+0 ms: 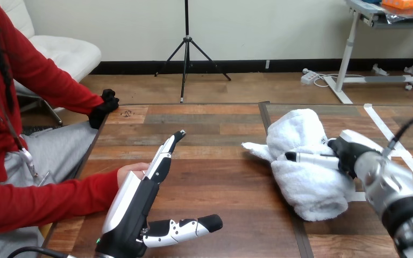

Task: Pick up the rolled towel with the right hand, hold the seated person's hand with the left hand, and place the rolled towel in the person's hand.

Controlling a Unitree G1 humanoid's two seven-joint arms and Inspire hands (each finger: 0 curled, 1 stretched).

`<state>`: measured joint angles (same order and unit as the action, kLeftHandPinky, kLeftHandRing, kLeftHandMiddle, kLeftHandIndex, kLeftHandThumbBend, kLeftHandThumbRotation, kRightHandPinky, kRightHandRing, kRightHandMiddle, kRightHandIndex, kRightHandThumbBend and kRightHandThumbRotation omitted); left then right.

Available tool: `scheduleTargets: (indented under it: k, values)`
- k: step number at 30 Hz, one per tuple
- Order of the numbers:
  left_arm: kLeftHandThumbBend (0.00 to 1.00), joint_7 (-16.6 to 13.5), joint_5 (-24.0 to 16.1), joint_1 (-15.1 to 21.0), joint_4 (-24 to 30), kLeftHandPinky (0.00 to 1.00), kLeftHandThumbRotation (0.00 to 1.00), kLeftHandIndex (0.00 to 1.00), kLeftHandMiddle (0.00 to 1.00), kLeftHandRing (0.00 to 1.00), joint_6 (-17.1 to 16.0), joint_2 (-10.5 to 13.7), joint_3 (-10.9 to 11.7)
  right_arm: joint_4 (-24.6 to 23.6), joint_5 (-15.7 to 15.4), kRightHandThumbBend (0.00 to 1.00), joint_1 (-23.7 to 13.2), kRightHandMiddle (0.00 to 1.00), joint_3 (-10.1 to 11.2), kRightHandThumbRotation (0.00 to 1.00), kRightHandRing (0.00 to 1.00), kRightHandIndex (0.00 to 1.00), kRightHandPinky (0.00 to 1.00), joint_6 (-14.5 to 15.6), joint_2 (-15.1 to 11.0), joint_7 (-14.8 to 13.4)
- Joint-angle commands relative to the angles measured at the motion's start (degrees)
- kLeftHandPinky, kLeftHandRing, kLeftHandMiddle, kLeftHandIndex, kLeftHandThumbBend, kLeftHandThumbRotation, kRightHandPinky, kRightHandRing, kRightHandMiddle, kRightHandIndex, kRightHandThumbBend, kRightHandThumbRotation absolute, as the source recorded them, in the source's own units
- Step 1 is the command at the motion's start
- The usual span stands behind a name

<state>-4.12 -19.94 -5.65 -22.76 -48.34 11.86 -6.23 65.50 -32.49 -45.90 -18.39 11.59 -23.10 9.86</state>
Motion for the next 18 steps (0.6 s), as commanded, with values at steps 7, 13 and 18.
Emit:
scheduleTargets:
  k: [7,13,18]
  values:
    - [1.00,-2.25,-1.49,2.64,1.63,0.96,0.57,0.97,0.98,1.00,-2.63,-1.21,-0.51,8.22,-4.55,0.98,-9.07,0.90,-6.05,0.98,0.86,0.92,0.68,-2.50,3.16,4.60]
    - [1.00,-1.83,-0.82,2.05,2.17,0.96,0.55,0.97,0.98,1.00,-2.39,-1.35,-0.71,9.67,-4.29,0.99,-9.21,0.91,-6.47,1.00,0.88,0.94,0.69,-1.98,4.10,5.37]
    - [1.00,-2.06,-0.71,1.83,2.21,0.97,0.55,0.97,0.98,1.00,-2.88,-1.49,-0.78,10.39,-5.09,0.99,-9.11,0.93,-7.76,1.00,0.88,0.96,0.68,-1.50,4.73,5.55]
